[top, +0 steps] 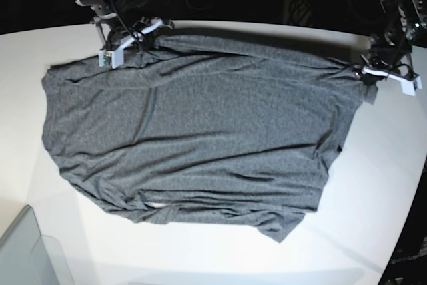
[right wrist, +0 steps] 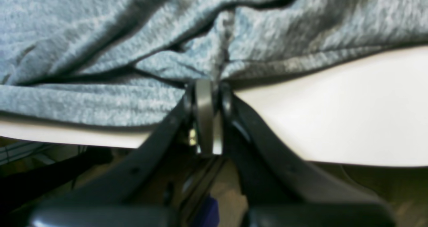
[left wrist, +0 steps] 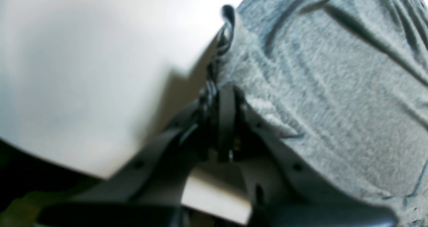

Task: Layout the t-shirt on the table in an organized manner, then fold the t-shirt properly
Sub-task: 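Lift the collar edge with both grippers and shift the right gripper outward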

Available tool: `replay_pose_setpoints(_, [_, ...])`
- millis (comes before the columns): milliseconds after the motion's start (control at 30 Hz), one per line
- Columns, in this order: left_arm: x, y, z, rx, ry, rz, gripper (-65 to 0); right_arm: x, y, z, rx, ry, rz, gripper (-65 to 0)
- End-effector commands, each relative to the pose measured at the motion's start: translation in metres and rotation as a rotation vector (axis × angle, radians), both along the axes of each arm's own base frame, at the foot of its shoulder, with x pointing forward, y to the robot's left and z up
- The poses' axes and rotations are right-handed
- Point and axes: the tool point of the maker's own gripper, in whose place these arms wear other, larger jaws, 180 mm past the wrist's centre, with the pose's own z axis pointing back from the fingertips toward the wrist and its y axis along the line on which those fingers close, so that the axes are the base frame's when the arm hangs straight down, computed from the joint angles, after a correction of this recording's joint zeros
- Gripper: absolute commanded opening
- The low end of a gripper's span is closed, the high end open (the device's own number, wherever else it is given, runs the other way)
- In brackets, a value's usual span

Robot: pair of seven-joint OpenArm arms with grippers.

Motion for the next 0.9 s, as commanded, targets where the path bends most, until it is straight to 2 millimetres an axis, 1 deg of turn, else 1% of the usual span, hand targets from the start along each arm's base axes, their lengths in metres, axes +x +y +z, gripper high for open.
replay_pose_setpoints(0, [0.004, 0.007, 0.011, 0.027, -0.031, 0.001, -64.9, 0.004, -0.002, 0.011, -0.005, -0.042, -0.005, -65.0])
replay_pose_setpoints(67, [0.004, 0.007, 0.01, 0.027, -0.03, 0.001, -64.9, 0.007, -0.007, 0.018, -0.018, -0.062, -0.014, -65.0])
replay_pose_setpoints(133, [-0.003, 0.007, 0.007, 0.029, -0.014, 0.002, -64.9, 0.006, -0.014, 0.019, -0.03, -0.062, -0.029, -65.0])
replay_pose_setpoints(233, [-0.005, 0.004, 0.007, 0.013, -0.02, 0.001, -64.9, 0.002, -0.022, 0.017, -0.043, -0.053, -0.049, -65.0])
replay_pose_setpoints(333, [-0.007, 0.003, 0.008, -0.009, -0.024, 0.0, -64.9, -0.005, -0.021, 0.016, -0.042, -0.037, -0.048, -65.0])
replay_pose_setpoints(533, [-0.007, 0.002, 0.008, -0.013, -0.025, -0.001, -64.9, -0.006, -0.021, 0.015, -0.041, -0.032, -0.046, -65.0])
replay_pose_setpoints(700, [-0.002, 0.003, 0.011, -0.012, -0.038, -0.001, -64.9, -0.005, -0.02, 0.015, -0.041, -0.032, -0.045, -65.0])
replay_pose_setpoints(800, [0.011, 0.001, 0.018, -0.015, -0.071, -0.004, -64.9, -0.001, -0.02, 0.017, -0.039, -0.042, -0.044, -65.0])
replay_pose_setpoints(867, [0.014, 0.001, 0.02, -0.016, -0.079, -0.004, -64.9, 0.004, -0.019, 0.019, -0.039, -0.055, -0.044, -65.0])
